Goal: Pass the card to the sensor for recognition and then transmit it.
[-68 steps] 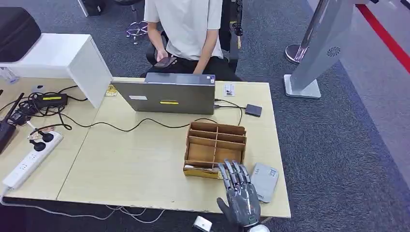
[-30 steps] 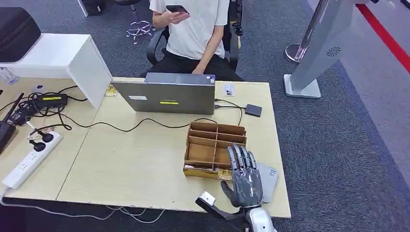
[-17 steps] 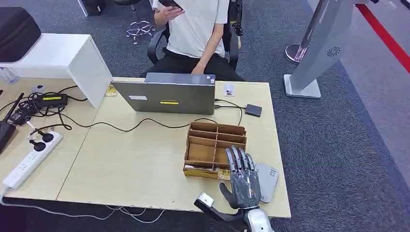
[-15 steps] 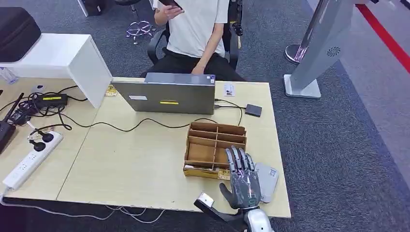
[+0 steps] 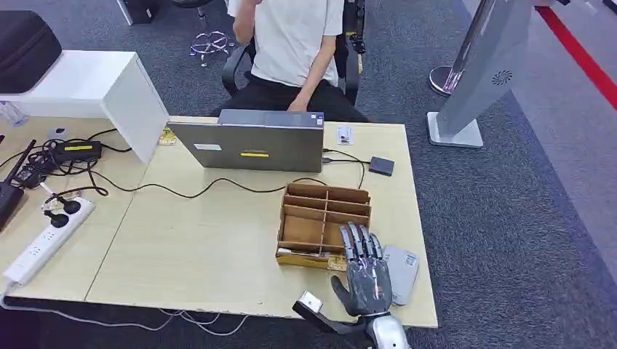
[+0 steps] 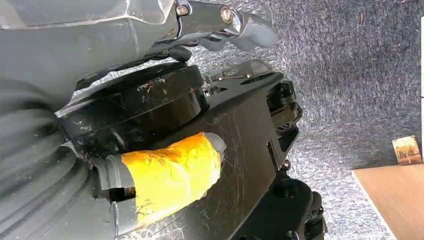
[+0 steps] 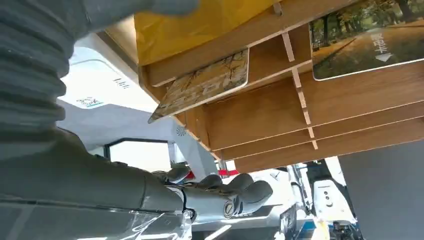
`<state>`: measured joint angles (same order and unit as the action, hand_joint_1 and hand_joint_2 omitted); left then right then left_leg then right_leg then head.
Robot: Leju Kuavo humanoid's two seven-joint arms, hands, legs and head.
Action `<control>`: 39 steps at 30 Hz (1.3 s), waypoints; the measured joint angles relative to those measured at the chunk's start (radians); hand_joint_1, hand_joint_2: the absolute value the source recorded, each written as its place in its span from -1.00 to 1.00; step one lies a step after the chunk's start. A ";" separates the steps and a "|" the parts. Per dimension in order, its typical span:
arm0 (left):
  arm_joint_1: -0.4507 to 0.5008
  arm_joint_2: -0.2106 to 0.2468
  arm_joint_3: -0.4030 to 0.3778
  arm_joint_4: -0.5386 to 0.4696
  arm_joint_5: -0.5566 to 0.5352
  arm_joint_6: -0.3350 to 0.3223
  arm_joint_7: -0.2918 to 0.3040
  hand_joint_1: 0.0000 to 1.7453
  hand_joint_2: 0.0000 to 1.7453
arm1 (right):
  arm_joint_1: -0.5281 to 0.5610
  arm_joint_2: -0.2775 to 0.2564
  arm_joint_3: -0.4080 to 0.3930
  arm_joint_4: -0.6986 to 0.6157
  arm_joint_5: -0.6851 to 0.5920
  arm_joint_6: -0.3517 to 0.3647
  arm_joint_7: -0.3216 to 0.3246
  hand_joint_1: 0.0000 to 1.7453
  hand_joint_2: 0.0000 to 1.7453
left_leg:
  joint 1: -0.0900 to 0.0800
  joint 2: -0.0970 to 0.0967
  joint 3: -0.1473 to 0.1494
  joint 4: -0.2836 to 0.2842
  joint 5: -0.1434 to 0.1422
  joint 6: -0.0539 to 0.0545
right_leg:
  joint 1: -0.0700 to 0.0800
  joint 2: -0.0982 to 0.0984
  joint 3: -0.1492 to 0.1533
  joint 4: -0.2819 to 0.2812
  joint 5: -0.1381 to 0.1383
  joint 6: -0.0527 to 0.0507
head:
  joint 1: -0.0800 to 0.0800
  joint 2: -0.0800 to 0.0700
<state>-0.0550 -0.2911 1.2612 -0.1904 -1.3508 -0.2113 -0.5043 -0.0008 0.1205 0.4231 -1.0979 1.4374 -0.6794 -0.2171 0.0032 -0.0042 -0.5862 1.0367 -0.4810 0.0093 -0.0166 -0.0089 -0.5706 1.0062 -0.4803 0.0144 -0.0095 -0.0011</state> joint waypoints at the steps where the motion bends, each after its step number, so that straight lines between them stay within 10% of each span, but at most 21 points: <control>1: 0.000 0.000 0.000 0.000 0.000 0.000 -0.002 -1.00 1.00 | 0.000 0.000 0.000 0.003 -0.013 0.000 -0.003 1.00 1.00 | 0.000 0.000 0.000 0.000 0.000 0.000 | 0.000 0.000 0.000 0.000 0.000 0.000 | 0.000 0.000; 30: 0.000 0.000 0.000 0.000 0.004 -0.011 -0.066 -1.00 1.00 | -0.017 0.000 0.000 0.035 -0.127 -0.007 -0.046 1.00 1.00 | 0.000 0.000 0.000 0.000 0.000 0.000 | 0.000 0.000 0.000 0.000 0.000 0.000 | 0.000 0.000; 39: -0.001 0.002 0.000 0.000 -0.025 -0.011 -0.006 -1.00 1.00 | -0.246 -0.044 -0.022 -0.002 -0.273 0.018 0.020 1.00 1.00 | 0.000 0.003 0.000 0.000 0.004 0.000 | 0.000 0.002 -0.001 0.000 0.005 0.000 | 0.000 0.000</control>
<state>-0.0561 -0.2888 1.2612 -0.1904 -1.3756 -0.2224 -0.5100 -0.2472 0.0770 0.4009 -1.0994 1.1639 -0.6611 -0.1968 0.0029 -0.0009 -0.5862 1.0369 -0.4770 0.0095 -0.0168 -0.0065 -0.5712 1.0063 -0.4750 0.0139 -0.0099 -0.0011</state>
